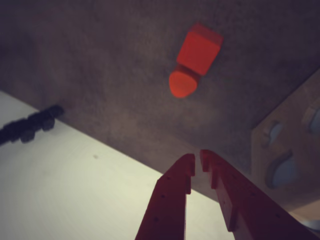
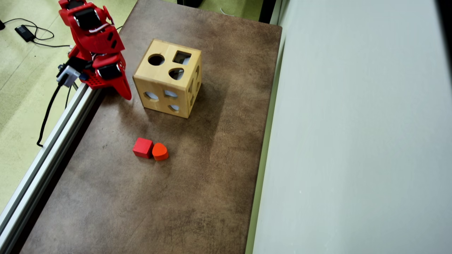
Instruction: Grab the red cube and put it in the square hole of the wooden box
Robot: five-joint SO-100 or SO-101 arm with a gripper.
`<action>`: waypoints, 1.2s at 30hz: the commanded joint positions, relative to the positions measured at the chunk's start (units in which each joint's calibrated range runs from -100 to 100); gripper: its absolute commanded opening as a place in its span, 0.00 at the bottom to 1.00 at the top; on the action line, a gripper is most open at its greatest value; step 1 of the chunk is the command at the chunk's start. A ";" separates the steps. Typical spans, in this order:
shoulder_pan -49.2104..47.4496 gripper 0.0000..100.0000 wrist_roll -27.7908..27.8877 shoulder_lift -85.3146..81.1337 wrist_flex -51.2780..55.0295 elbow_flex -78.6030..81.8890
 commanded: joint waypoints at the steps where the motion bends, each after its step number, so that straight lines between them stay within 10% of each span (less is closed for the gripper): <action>1: 0.49 0.03 -0.34 1.38 -0.74 -0.54; 36: 0.56 0.05 -5.27 22.86 -9.51 -1.71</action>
